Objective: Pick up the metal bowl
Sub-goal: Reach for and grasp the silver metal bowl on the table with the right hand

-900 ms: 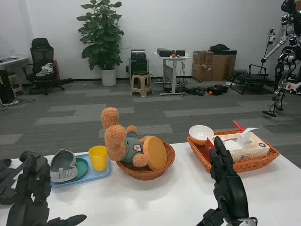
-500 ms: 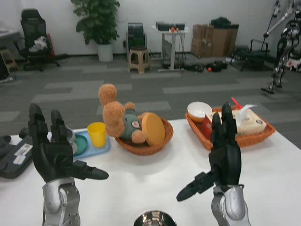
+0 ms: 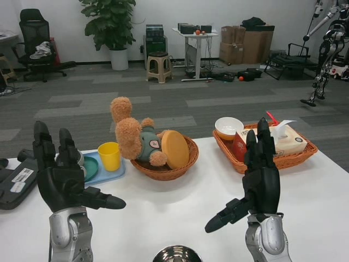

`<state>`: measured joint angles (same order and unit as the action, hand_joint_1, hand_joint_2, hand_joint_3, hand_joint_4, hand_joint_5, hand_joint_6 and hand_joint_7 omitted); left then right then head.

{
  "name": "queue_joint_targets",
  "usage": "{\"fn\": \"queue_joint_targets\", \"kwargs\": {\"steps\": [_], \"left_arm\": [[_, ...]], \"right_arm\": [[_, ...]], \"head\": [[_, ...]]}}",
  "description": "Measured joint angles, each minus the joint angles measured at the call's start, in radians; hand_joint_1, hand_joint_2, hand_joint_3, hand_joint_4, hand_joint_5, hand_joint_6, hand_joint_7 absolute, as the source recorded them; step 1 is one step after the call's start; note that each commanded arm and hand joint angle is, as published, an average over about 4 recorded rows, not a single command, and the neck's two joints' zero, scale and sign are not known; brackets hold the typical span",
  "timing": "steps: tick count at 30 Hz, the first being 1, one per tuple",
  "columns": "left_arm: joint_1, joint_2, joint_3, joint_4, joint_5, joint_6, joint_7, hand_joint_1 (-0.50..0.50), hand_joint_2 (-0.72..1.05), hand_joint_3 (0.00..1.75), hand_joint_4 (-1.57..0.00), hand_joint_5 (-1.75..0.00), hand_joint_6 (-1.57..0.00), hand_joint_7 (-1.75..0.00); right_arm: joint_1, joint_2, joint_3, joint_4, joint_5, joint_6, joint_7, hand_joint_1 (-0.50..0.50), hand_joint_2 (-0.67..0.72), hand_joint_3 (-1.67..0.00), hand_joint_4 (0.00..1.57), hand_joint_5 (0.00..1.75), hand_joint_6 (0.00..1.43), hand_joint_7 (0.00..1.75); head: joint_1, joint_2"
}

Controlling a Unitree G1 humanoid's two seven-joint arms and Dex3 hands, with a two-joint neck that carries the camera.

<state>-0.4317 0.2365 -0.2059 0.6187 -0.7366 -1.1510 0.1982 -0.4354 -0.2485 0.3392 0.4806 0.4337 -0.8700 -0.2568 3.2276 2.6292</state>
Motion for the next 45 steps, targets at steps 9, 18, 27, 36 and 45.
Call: {"fn": "queue_joint_targets", "kwargs": {"steps": [9,18,27,36,45], "left_arm": [[0.004,0.000,0.001,0.000,0.000,0.000,0.000,-0.50,-0.72,0.09,0.00,0.00,0.00,0.00],[0.019,0.001,0.030,-0.001,0.000,0.000,0.000,-0.50,-0.72,0.09,0.00,0.00,0.00,0.00],[0.053,0.002,0.082,0.003,0.000,0.000,0.002,-0.50,-0.72,0.09,0.00,0.00,0.00,0.00],[0.083,0.003,0.105,0.029,0.000,0.000,0.002,-0.50,-0.72,0.09,0.00,0.00,0.00,0.00],[0.090,0.002,0.119,0.056,0.000,0.000,0.002,-0.50,-0.72,0.09,0.00,0.00,0.00,0.00]], "right_arm": [[0.000,0.000,0.001,0.000,0.000,0.000,0.000,-0.46,0.72,0.00,0.06,0.00,0.00,0.00],[0.000,-0.002,0.002,-0.002,-0.001,0.000,0.001,-0.45,0.72,0.00,0.05,0.00,0.00,0.00],[0.005,-0.085,-0.005,-0.143,-0.003,0.232,0.240,-0.42,0.66,0.00,0.00,0.00,0.00,0.00],[0.048,-0.106,-0.057,-0.290,-0.035,0.483,0.414,-0.40,0.60,0.00,0.00,0.00,0.00,0.00],[0.079,-0.158,-0.043,-0.370,-0.076,0.582,0.444,-0.38,0.53,0.00,0.00,0.00,0.00,0.00]], "head": [[0.004,0.007],[0.022,0.002],[0.044,-0.059],[0.064,-0.179],[0.070,-0.253]]}}
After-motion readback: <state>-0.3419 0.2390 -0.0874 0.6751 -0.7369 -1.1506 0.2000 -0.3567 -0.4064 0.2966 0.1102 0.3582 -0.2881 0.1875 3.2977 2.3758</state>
